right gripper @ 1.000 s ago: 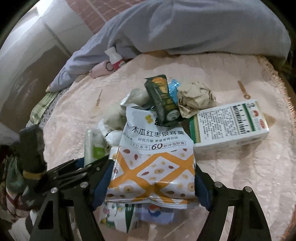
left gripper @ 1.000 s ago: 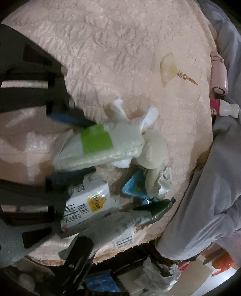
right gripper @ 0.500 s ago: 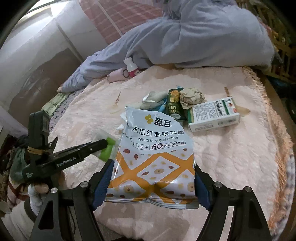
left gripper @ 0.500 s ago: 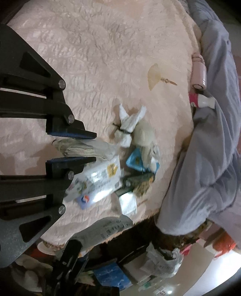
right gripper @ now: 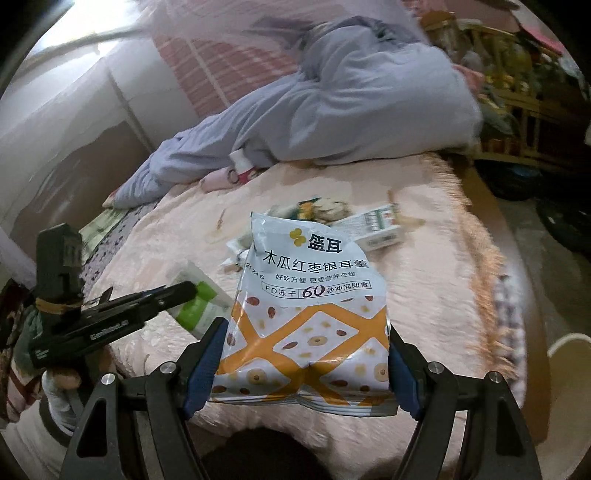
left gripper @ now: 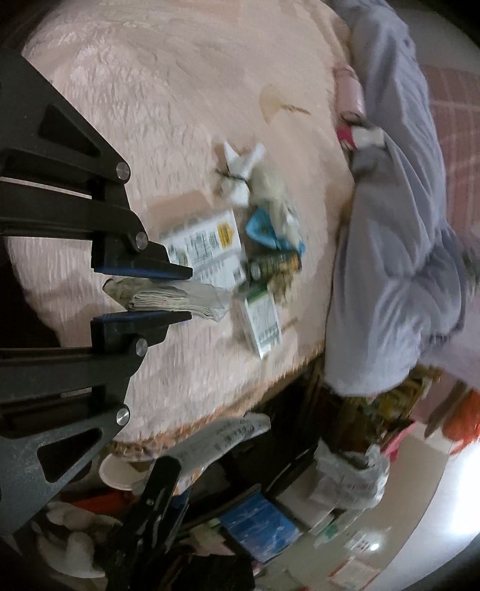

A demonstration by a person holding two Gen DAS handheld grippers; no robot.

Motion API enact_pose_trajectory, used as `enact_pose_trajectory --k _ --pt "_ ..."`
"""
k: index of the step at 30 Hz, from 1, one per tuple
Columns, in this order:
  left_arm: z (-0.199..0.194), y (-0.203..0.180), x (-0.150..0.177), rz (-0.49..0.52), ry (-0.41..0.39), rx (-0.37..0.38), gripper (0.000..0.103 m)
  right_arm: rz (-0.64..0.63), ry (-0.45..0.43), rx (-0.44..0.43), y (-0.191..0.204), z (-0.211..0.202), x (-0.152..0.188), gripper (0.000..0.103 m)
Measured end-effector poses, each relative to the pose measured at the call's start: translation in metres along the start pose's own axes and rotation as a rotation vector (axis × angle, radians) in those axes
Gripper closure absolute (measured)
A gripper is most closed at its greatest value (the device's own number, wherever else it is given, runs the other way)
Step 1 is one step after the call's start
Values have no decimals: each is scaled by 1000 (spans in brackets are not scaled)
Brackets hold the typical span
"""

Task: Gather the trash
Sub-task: 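Carry both items over the bucket and lower them toward its opening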

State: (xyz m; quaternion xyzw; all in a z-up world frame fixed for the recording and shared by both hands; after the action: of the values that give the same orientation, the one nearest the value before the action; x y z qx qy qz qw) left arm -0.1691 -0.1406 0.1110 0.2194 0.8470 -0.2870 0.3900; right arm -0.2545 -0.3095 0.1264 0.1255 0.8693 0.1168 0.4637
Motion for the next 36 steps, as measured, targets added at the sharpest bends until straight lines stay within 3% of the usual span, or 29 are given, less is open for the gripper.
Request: enact_pose_trajectory --k 20,36 --pt "35 -160 -3 184 21 195 91 152 -79 224 -124 -105 23 26" --pt "98 -272 23 231 148 360 91 304 -102 396 -222 -163 60 26"
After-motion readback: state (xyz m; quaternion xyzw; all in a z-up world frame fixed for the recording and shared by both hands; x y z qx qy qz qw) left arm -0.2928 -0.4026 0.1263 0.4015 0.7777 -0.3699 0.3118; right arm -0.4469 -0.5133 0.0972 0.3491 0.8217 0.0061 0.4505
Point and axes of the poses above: each gripper's, at about its wrist camera, not at the fingertips, and z roughly the way its jaws point, y to its left, x to its underside, the point moved 5 cm from there along z, roughly the way its jaws point, and after that the axes turned 14 degrees about -y, right-handed, at the moved point
